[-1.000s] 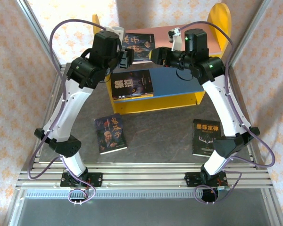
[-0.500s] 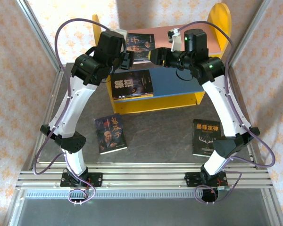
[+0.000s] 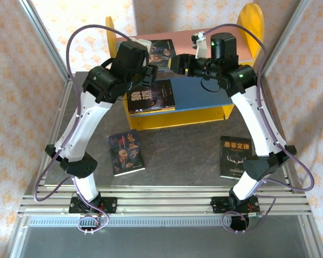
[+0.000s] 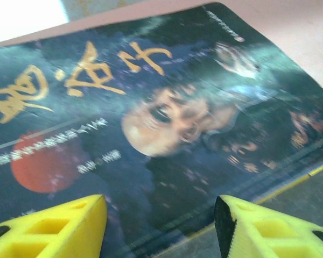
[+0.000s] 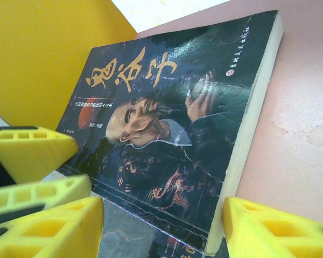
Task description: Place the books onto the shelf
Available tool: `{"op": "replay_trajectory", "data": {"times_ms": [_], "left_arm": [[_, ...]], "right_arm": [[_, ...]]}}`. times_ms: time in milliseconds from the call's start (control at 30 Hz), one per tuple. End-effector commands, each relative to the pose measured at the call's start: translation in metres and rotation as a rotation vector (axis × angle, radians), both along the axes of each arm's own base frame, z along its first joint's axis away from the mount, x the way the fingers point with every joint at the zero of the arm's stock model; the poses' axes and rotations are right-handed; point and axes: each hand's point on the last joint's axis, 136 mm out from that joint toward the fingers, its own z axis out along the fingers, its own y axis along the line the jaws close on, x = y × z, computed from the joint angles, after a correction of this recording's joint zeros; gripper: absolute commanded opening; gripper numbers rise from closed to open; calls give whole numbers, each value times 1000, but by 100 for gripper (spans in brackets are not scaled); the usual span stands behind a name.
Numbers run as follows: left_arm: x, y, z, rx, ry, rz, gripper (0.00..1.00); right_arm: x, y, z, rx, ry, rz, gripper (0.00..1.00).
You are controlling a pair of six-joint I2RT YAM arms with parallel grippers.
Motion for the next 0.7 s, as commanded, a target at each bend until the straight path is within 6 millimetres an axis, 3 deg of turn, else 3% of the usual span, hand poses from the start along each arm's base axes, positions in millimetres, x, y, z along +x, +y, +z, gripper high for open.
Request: {"op": "replay_trajectory", "data": {"times_ms": [0, 667], "left_arm": [[-18, -3, -18, 35, 81, -42, 56], [7, 38, -13, 81, 29, 88, 62]], "right_arm": [[12, -13, -7, -18, 22, -54, 61], [0, 7, -2, 56, 46, 57, 61]]}}
